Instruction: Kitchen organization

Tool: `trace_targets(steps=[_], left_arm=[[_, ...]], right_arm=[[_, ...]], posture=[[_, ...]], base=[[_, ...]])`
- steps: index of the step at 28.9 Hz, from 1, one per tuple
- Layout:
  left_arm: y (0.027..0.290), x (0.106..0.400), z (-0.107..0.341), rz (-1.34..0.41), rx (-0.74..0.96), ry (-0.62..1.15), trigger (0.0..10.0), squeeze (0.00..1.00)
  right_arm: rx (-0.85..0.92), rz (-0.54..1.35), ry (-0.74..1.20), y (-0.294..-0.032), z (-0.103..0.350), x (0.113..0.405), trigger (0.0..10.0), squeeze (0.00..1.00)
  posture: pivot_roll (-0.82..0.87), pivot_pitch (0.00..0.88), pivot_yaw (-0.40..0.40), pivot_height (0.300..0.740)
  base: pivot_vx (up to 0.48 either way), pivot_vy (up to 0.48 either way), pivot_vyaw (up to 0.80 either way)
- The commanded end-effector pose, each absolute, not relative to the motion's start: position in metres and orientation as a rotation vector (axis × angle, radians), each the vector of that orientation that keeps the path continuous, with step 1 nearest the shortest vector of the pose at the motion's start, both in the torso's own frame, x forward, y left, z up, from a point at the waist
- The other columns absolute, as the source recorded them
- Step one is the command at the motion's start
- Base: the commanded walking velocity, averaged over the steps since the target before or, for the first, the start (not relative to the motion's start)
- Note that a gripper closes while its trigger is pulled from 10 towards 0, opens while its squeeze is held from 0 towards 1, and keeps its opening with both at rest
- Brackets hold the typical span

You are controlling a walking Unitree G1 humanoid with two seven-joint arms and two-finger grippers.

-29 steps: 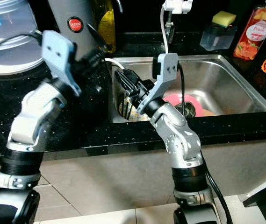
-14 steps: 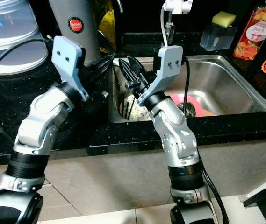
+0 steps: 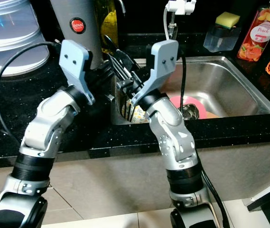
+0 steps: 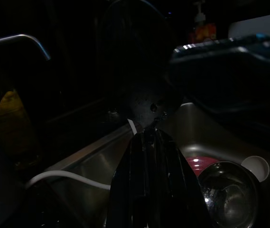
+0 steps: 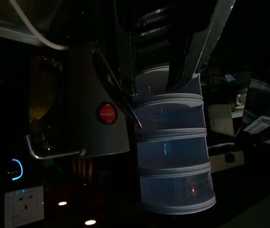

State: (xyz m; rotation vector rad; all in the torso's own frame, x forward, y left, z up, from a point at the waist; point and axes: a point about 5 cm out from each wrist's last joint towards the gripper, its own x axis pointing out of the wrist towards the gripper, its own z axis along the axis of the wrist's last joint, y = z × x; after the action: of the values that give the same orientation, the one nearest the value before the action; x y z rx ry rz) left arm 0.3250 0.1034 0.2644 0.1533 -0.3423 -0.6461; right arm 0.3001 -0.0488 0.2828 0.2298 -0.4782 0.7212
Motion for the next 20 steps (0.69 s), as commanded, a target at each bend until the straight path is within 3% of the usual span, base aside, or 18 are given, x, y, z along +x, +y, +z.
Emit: trace_targets(steps=[1,6,14,20], left_arm=[[0.095,0.324,0.265,-0.67,0.155,-0.347,10.0,0.0],[0.092,0.324,0.264,-0.661,0.153,-0.355,10.0,0.0],[0.117,0.34,0.277,-0.476,0.137,-0.386,10.0,0.0],[0.115,0.338,0.276,-0.496,0.138,-0.387,10.0,0.0]], right_arm=[[0.222,0.717,-0.482,-0.046,0.284,0.301,10.0,0.0],[0.21,0.658,-0.464,-0.048,0.28,0.308,10.0,0.0],[0.231,0.628,-0.491,-0.066,0.284,0.309,10.0,0.0],[0.233,0.594,-0.475,-0.071,0.28,0.312,10.0,0.0]], posture=[[0.1,0.0,-0.004,0.74],[0.1,0.0,-0.004,0.74],[0.1,0.0,-0.003,0.74],[0.1,0.0,-0.001,0.74]], base=[[0.0,0.0,0.0],[0.0,0.0,0.0],[0.0,0.0,0.0],[0.0,0.0,0.0]])
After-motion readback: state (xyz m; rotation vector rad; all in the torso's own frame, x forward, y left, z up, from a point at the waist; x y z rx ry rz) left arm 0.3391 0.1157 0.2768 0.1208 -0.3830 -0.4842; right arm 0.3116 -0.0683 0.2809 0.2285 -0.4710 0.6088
